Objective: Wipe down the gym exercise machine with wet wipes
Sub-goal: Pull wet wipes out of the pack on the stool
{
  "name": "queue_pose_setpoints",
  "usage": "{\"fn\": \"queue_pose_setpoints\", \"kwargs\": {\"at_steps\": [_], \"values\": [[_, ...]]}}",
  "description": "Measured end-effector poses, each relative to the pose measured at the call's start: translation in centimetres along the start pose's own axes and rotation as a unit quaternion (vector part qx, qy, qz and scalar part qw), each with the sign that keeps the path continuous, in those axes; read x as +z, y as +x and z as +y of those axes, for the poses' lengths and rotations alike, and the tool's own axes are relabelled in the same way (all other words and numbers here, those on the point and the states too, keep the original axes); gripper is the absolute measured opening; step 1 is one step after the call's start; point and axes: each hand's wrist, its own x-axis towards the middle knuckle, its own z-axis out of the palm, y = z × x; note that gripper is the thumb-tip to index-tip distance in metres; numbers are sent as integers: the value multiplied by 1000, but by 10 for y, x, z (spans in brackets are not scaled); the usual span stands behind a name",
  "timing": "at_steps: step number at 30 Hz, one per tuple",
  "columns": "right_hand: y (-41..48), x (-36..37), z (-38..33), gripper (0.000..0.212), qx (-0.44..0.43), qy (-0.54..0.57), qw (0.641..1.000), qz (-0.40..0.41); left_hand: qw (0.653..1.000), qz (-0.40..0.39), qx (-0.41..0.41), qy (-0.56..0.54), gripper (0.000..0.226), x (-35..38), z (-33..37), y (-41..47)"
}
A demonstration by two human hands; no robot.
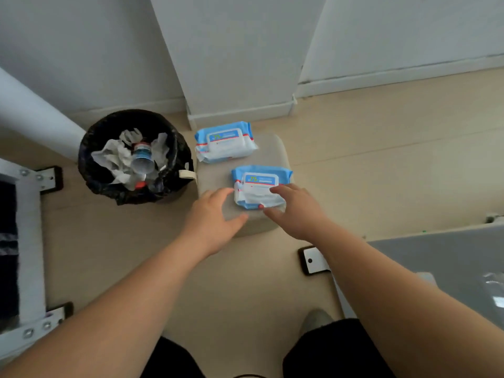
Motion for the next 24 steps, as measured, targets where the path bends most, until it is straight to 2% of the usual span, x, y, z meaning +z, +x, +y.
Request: {"fn": "queue_pose_setpoints", "kwargs": {"at_steps": [8,14,17,20,22,24], "values": [[73,53,13,58,-41,-28,995,85,997,18,72,-33,55,56,-49,68],[95,51,17,58,-65,-91,987,113,991,9,131,-19,49,65,-67,88],[98,47,17,47,-90,-116,982,118,988,54,142,-7,37,63,-67,94],[94,45,13,40,-116,-78,982,126,983,120,141,-14,22,56,-68,99],[94,47,12,34,-128,-46,977,161,981,149,120,-14,8,51,-71,104],[98,47,17,31,-113,-23,973,199,984,149,99,5,9,47,-74,108]]}}
